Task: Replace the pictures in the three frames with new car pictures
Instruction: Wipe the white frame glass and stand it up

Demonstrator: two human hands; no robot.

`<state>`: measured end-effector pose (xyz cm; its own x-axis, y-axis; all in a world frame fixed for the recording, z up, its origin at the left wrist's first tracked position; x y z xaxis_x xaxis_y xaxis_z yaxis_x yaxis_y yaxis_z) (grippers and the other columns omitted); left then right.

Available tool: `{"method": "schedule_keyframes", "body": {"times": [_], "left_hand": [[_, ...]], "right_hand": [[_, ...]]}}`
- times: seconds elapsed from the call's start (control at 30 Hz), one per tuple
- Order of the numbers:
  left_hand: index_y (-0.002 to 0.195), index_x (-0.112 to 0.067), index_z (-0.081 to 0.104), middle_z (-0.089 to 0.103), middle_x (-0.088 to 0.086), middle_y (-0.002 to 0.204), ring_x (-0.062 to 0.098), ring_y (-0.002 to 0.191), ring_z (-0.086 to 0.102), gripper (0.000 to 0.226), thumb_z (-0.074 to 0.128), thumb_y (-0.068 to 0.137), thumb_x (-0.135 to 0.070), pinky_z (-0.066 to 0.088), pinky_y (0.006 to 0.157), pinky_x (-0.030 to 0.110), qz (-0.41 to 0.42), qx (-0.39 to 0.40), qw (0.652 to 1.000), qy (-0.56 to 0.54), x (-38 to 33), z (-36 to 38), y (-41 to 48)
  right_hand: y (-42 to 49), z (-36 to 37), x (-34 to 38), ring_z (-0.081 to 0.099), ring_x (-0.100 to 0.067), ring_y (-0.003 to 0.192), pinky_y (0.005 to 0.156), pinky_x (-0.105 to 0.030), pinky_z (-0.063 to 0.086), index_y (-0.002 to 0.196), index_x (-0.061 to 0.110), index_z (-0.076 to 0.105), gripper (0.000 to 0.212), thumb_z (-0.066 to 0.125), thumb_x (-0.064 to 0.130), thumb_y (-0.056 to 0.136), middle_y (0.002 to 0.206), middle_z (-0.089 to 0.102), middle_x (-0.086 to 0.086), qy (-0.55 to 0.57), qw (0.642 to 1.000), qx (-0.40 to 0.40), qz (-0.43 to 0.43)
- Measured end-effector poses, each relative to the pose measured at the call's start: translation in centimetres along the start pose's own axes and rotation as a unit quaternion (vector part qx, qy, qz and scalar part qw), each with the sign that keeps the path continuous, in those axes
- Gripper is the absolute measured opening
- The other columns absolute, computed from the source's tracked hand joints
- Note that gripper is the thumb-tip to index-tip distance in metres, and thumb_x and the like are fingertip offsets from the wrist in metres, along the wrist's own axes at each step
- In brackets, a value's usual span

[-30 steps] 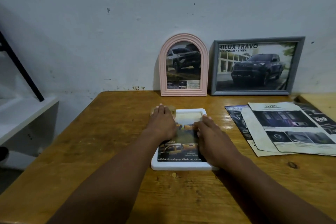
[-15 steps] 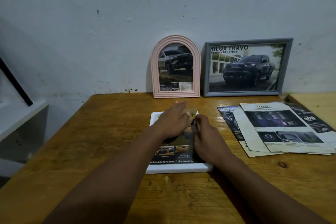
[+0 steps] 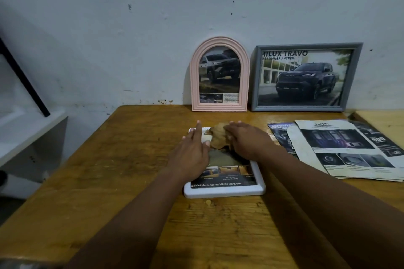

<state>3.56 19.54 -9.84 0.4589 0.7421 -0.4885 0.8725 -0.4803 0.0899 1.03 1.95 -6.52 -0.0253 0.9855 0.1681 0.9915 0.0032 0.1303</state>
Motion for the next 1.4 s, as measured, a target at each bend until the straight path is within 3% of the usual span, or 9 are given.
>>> {"method": "schedule_keyframes", "body": {"times": [0.13, 0.37, 0.53, 0.7, 0.9, 1.1, 1.23, 1.33, 1.4], "left_hand": [[0.162, -0.028, -0.007, 0.023, 0.006, 0.168, 0.031, 0.154, 0.02, 0.069, 0.028, 0.107, -0.05, 0.028, 0.12, 0.053, -0.004, -0.007, 1.0, 0.009, -0.3, -0.1, 0.0], [0.164, -0.027, 0.006, 0.018, 0.006, 0.169, 0.031, 0.155, 0.015, 0.066, 0.029, 0.107, -0.052, 0.02, 0.123, 0.049, -0.014, 0.003, 1.0, 0.01, -0.1, 0.0, 0.3], [0.162, -0.024, 0.017, 0.026, 0.009, 0.166, 0.029, 0.154, 0.017, 0.063, 0.031, 0.107, -0.052, 0.026, 0.121, 0.053, -0.003, -0.039, 0.999, -0.006, -0.4, -0.9, 0.0], [0.151, -0.024, 0.038, 0.048, 0.007, 0.15, 0.029, 0.133, 0.048, 0.064, 0.029, 0.102, -0.064, 0.047, 0.104, 0.052, -0.061, -0.125, 0.99, -0.021, -0.5, -3.2, -1.3], [0.154, -0.022, 0.033, 0.049, 0.01, 0.151, 0.034, 0.133, 0.051, 0.062, 0.047, 0.102, -0.054, 0.048, 0.103, 0.049, -0.187, -0.052, 0.978, -0.077, 0.3, -5.6, -2.4], [0.145, -0.019, 0.046, 0.057, 0.006, 0.141, 0.02, 0.107, 0.056, 0.048, 0.06, 0.101, -0.033, 0.042, 0.072, 0.028, -0.15, 0.012, 0.987, -0.06, -2.4, -5.3, -2.9], [0.141, -0.025, 0.047, 0.061, 0.002, 0.133, 0.016, 0.105, 0.06, 0.044, 0.062, 0.1, -0.03, 0.043, 0.06, 0.022, -0.134, -0.02, 0.98, -0.143, -2.6, -5.2, -2.6], [0.14, -0.029, 0.047, 0.063, -0.003, 0.121, 0.01, 0.092, 0.062, 0.04, 0.058, 0.102, -0.032, 0.048, 0.061, 0.025, -0.107, -0.081, 0.972, -0.192, -2.3, -6.7, -2.7], [0.139, -0.03, 0.046, 0.061, -0.007, 0.119, 0.005, 0.088, 0.059, 0.037, 0.057, 0.103, -0.031, 0.046, 0.054, 0.017, -0.083, -0.12, 0.963, -0.227, -2.4, -8.2, -2.8]], "right_hand": [[-1.4, -1.0, -1.4, 0.062, -0.027, 0.089, 0.08, -0.042, 0.055, 0.104, 0.017, 0.066, 0.02, 0.052, 0.028, 0.095, 0.104, 0.067, -0.008, 0.024, 0.994, -0.056, 0.09], [-4.1, -4.7, -4.4, 0.059, -0.019, 0.088, 0.074, -0.032, 0.051, 0.101, 0.019, 0.069, 0.012, 0.064, 0.013, 0.092, 0.099, 0.065, -0.003, 0.17, 0.972, -0.083, 0.142], [-7.7, -7.0, -5.1, 0.059, -0.016, 0.098, 0.081, -0.036, 0.055, 0.098, 0.033, 0.067, 0.026, 0.058, 0.01, 0.092, 0.103, 0.062, 0.008, 0.095, 0.993, 0.051, 0.047], [-10.5, -6.1, -2.9, 0.061, -0.01, 0.098, 0.089, -0.034, 0.054, 0.101, 0.028, 0.07, 0.014, 0.064, 0.02, 0.091, 0.103, 0.066, 0.007, 0.063, 0.976, 0.206, 0.033], [-7.0, -7.0, -0.7, 0.058, -0.016, 0.099, 0.079, -0.028, 0.047, 0.117, 0.019, 0.065, 0.025, 0.058, 0.025, 0.094, 0.113, 0.065, -0.001, 0.072, 0.994, 0.053, 0.069], [-4.0, -3.7, 1.1, 0.057, -0.023, 0.102, 0.08, -0.033, 0.049, 0.133, 0.014, 0.047, 0.05, 0.061, 0.039, 0.092, 0.12, 0.058, -0.007, 0.108, 0.972, 0.125, 0.166], [-3.6, -4.0, 1.7, 0.056, -0.027, 0.108, 0.091, -0.039, 0.051, 0.135, 0.013, 0.043, 0.057, 0.064, 0.039, 0.088, 0.128, 0.056, -0.011, 0.156, 0.968, 0.068, 0.184], [-3.7, -5.4, 2.4, 0.054, -0.023, 0.1, 0.077, -0.033, 0.049, 0.135, 0.015, 0.04, 0.052, 0.063, 0.027, 0.09, 0.124, 0.056, -0.01, 0.266, 0.951, -0.013, 0.158], [-3.4, -6.6, 3.4, 0.058, -0.021, 0.101, 0.073, -0.03, 0.053, 0.137, 0.018, 0.038, 0.054, 0.066, 0.023, 0.09, 0.124, 0.056, -0.008, 0.332, 0.935, -0.051, 0.118]]}}
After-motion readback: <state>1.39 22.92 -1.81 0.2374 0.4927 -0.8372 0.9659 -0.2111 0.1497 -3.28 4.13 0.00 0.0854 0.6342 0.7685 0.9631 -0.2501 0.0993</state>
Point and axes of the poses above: each hand's wrist, its own y-axis towards the middle knuckle, its own z-axis out of the palm, x = y × z, the point moved 5 cm from there along y, towards the middle knuckle
